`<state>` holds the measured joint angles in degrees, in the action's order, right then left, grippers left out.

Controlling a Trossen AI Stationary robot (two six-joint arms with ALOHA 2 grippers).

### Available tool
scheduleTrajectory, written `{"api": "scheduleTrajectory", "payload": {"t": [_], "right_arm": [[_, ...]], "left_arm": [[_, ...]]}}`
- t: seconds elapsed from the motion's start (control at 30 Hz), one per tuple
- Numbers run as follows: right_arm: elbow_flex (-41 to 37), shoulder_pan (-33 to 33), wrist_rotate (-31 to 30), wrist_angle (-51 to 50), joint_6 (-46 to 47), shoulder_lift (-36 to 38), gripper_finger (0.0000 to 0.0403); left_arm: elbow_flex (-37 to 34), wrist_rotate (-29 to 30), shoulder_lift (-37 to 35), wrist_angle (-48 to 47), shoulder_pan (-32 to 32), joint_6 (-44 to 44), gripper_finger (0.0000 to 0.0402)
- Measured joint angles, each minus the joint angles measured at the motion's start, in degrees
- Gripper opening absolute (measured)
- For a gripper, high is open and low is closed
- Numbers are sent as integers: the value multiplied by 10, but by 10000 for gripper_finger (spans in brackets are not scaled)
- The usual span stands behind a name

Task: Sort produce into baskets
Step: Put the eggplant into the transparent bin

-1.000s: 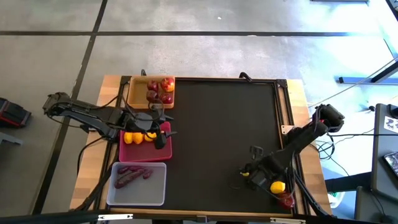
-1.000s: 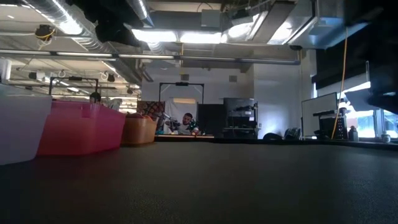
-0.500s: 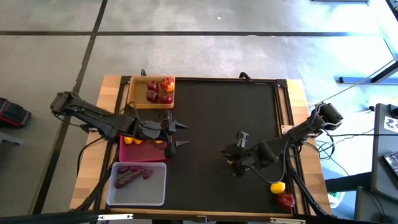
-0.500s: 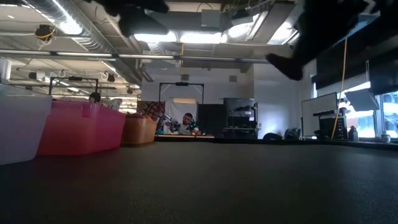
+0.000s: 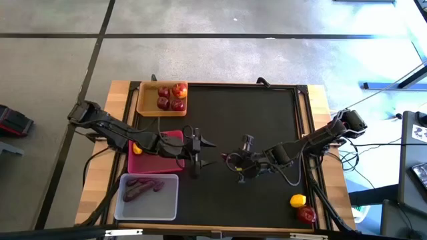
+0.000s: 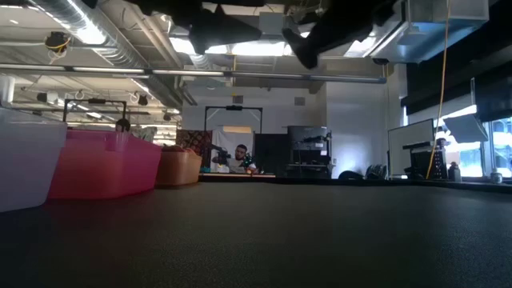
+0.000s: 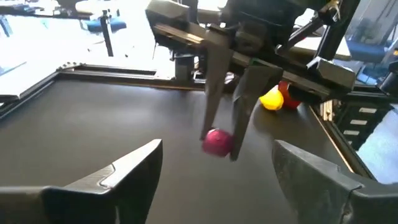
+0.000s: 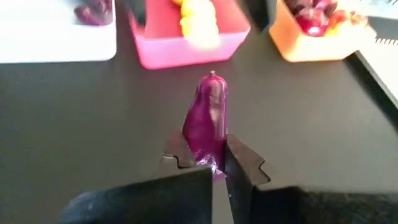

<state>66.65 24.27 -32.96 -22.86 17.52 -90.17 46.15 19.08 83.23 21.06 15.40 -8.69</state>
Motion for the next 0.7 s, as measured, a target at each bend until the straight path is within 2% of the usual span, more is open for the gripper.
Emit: {"api": "scheduleTrajectory", "payload": {"t": [0.27,0.53,0.7], "right_arm": [[0,-23,8,63,-46,0,10],[0,-22,11,100,-78,0,10],[0,-22,29,99,-83,0,10]], "left_arm": [[0,-12,26,53,-1,3,242],[0,-10,29,58,-9,0,200],[0,-11,29,64,-9,6,150]]}}
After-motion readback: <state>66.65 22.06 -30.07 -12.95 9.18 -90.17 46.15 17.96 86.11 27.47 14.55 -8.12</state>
